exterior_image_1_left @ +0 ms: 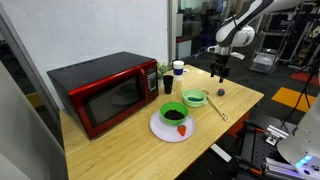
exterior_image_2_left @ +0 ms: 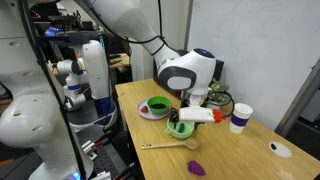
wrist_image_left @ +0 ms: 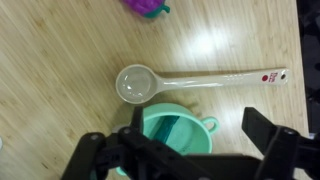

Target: Pour the contents in the green pot into the green bowl, place the zucchini and purple grapes inside the green pot

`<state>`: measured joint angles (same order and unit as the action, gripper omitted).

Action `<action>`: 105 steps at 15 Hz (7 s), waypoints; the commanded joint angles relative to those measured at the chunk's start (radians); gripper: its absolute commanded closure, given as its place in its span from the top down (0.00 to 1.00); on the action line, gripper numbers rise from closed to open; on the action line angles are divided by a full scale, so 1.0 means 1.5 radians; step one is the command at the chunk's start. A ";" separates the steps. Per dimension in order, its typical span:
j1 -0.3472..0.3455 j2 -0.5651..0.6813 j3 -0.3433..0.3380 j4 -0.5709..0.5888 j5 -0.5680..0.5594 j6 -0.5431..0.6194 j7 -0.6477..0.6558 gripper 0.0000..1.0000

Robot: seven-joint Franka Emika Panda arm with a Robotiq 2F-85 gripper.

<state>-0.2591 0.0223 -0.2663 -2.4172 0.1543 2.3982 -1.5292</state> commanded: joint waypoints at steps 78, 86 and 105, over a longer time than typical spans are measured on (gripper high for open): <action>-0.426 0.251 0.284 0.051 -0.042 0.233 -0.714 0.75; -0.544 0.253 0.390 0.050 -0.080 0.229 -0.714 0.25; -0.220 0.082 0.202 0.068 0.061 0.172 -0.416 0.23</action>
<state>-0.7026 0.2098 0.1264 -2.3108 0.2884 2.7290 -2.2786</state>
